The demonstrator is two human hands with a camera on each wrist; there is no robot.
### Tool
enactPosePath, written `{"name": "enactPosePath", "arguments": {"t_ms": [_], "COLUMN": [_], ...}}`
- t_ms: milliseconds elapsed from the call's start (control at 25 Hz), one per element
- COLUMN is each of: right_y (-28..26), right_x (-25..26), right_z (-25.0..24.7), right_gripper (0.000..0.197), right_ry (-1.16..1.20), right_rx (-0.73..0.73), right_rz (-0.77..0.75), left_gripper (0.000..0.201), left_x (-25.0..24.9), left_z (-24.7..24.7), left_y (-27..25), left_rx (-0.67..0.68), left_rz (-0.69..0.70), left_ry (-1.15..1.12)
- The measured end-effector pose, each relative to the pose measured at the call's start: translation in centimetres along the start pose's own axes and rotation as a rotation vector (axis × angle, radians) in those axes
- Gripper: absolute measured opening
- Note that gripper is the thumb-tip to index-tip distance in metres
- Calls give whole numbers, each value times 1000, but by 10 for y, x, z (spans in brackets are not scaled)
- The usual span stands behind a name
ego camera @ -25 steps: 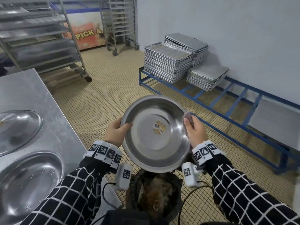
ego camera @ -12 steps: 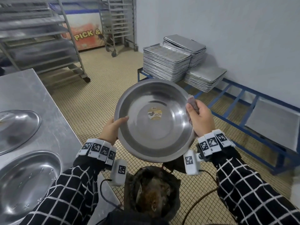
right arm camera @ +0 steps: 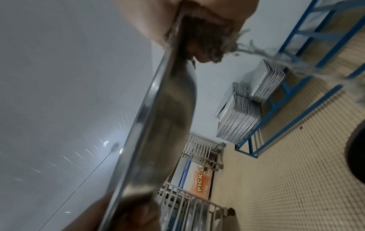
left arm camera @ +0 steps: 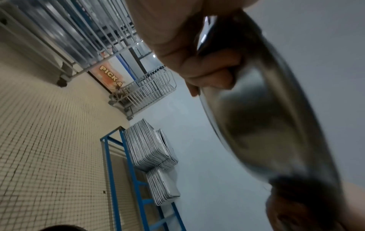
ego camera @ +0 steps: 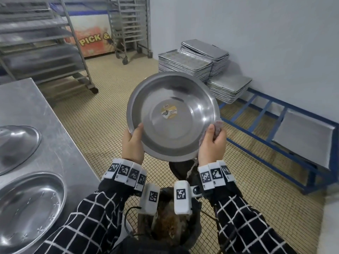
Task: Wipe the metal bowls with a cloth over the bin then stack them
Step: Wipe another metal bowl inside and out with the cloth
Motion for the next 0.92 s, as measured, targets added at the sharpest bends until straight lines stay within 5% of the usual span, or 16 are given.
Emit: {"name": "enactPosePath", "arguments": {"t_ms": [160,280,440,640,920], "right_y": [14,38,36,-5,-1], "right_x": [-5,10,23,6,7], "right_z": [0,-14,-19,-12,2], "right_gripper": [28,28,25,23,26], "right_ry": [-28,-102,-131,-76,15], "right_rx": [66,213,348,169,162], "right_rz": [25,-64,-143,-26,64], "left_gripper": [11,39,37,31,35], "left_x": [-14,-19,0,10,9], "left_z": [-2,-17,-31,-28,13], "left_y": [5,13,17,15,-11], "left_rx": [231,407,302,67,281], "left_rz": [24,-160,-292,-280,-285], "left_ry": [173,48,133,64,111]}}
Point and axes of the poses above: each hand's wrist, its own y-axis towards the middle knuckle, its own z-axis out of the palm, x = y × z, the point moved 4 cm from there along y, towards the middle knuckle, and after that the axes turned 1 degree about -y, right-handed, at the moved point
